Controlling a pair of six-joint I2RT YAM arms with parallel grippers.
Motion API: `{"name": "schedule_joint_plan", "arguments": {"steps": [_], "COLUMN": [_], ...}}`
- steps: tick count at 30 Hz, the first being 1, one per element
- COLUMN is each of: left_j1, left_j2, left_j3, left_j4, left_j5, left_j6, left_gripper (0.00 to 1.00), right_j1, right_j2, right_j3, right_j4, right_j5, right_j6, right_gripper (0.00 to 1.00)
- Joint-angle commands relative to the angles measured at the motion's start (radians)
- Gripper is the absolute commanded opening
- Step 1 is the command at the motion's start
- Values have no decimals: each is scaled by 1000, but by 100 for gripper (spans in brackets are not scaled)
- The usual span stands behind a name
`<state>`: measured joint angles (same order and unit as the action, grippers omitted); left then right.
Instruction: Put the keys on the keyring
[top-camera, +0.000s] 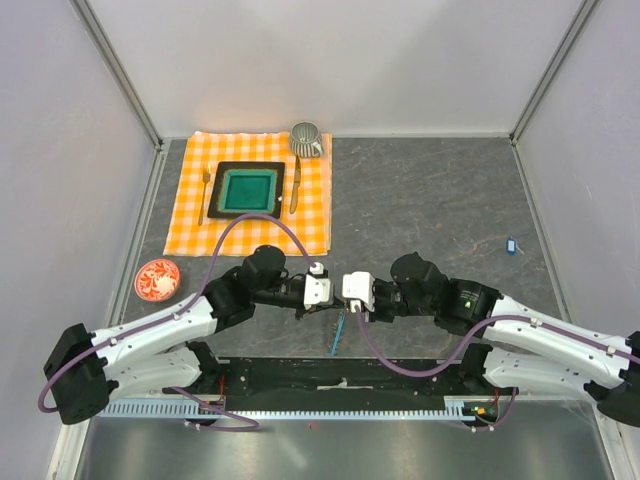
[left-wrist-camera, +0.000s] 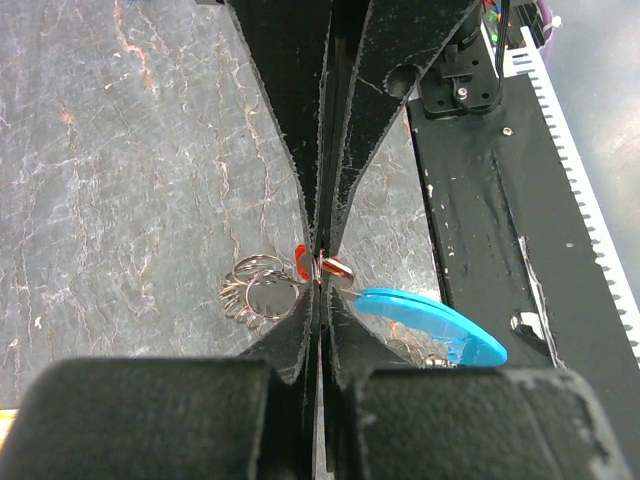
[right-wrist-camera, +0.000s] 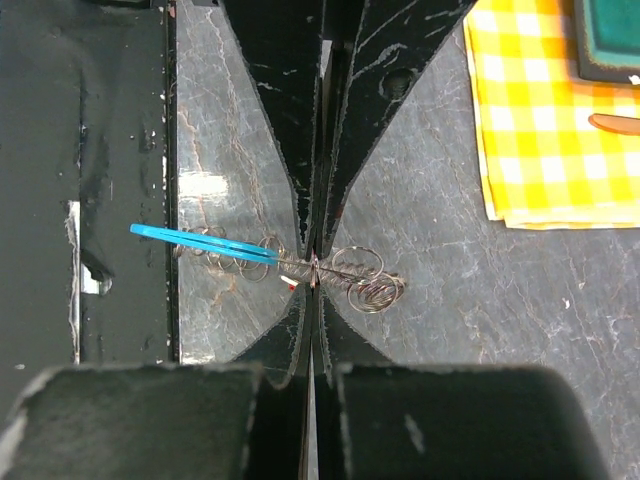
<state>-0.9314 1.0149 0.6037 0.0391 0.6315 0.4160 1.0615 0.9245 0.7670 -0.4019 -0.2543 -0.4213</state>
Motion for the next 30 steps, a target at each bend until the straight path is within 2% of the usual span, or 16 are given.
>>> {"name": "schedule_joint_plan", "arguments": {"steps": [1, 9, 30], "left_j1": [5, 19, 31], "left_j2": [1, -6, -10], "left_j3": [53, 56, 50], "left_j4": [28, 39, 61], "left_j5": [39, -9, -3], "left_j6": [-5, -34, -63], "left_gripper": [2, 2, 2], "right_j1": [12, 18, 25], "right_j2": [-29, -44, -44], "right_j3": [8, 11, 5], "right_j4": [54, 14, -8], "right_j5": [23, 33, 105], "right_j6": [-27, -36, -8], "right_gripper": [0, 0, 0]}}
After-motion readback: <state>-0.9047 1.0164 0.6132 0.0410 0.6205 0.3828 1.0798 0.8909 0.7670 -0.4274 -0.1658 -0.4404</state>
